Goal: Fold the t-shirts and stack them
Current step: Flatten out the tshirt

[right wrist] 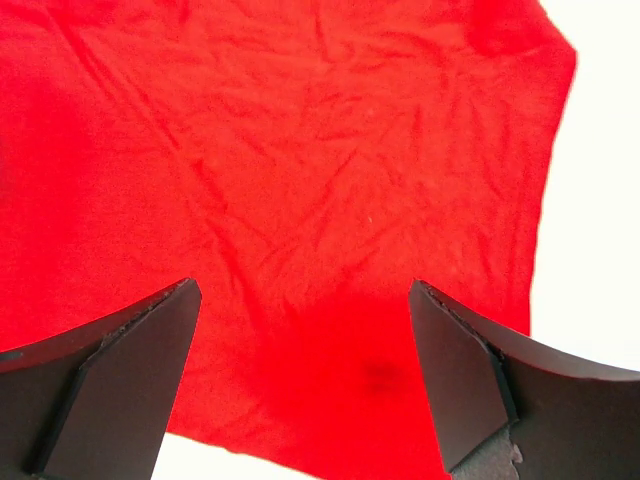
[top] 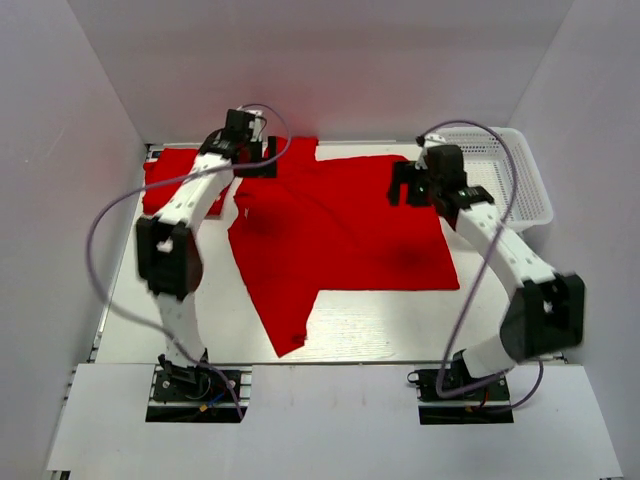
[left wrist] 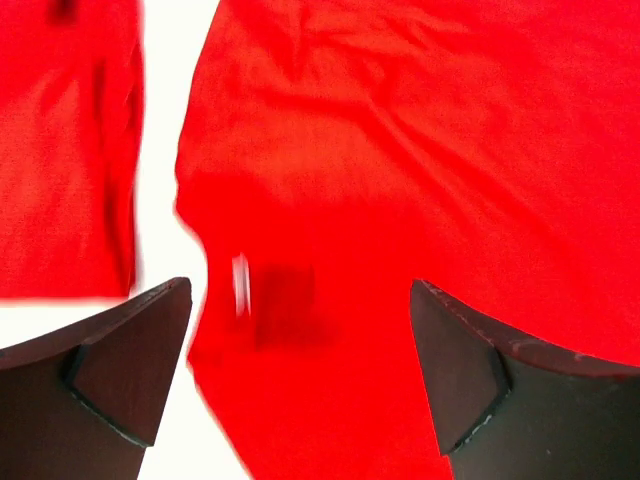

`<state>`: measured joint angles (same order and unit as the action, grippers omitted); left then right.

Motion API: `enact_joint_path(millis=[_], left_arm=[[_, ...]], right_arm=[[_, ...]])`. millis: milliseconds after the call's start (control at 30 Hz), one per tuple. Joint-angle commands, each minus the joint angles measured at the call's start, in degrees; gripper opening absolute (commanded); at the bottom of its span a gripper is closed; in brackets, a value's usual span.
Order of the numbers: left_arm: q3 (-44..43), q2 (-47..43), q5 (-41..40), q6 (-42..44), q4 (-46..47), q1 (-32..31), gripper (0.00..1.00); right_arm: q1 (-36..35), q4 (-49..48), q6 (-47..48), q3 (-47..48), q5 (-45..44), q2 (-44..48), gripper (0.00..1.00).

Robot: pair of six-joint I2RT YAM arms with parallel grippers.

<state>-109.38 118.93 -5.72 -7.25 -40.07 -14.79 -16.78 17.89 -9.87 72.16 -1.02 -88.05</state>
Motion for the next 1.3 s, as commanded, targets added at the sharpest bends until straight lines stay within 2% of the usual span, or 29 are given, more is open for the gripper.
enact_joint_path(millis=[0,33,133,300,433,567,833,1000,1267], left_arm=[[13.9,-18.1,-1.7,-6.3,-2.2,-1.2,1.0],[23.2,-25.3,-1.7,-7.6,-1.2,-1.9,1.0],[35.6,-33.4,-1.5,-13.1,-1.4,-4.1,1.0],[45.4,-38.0,-2.0,-22.4,-12.6,-8.6,1.0],[57.8,-45.7,3.8,-28.2,-16.1,-13.4,1.0],[67.1,-49.5,10.4,-33.0,-19.2,-19.4,0.97],[66.1,-44.4,13.9,-35.7,-16.4,-34.1,0.97],[67.3,-42.0,13.9,-36.4,-11.8,-38.5,0.96],[65.6,-36.6,5.5,-38.6,-10.5,-41.1,0.76]], right_arm=[[-0.4,0.0,-1.5,-7.2,-3.6,6.3,0.9],[-0.4,0.5,-2.3,-9.6,-5.9,10.2,0.9],[-0.1,1.6,-4.3,-14.6,-9.5,15.3,0.9],[-0.4,2.5,-5.9,-19.7,-11.5,20.1,0.9],[-0.1,4.3,-6.0,-21.2,-14.5,20.6,0.9],[0.0,4.3,-6.5,-22.6,-14.5,18.5,0.9],[0.0,4.2,-6.8,-23.1,-14.1,15.9,0.9],[0.2,3.8,-6.9,-23.6,-15.5,16.5,0.9],[0.2,3.8,-7.3,-24.9,-16.0,17.9,0.9]])
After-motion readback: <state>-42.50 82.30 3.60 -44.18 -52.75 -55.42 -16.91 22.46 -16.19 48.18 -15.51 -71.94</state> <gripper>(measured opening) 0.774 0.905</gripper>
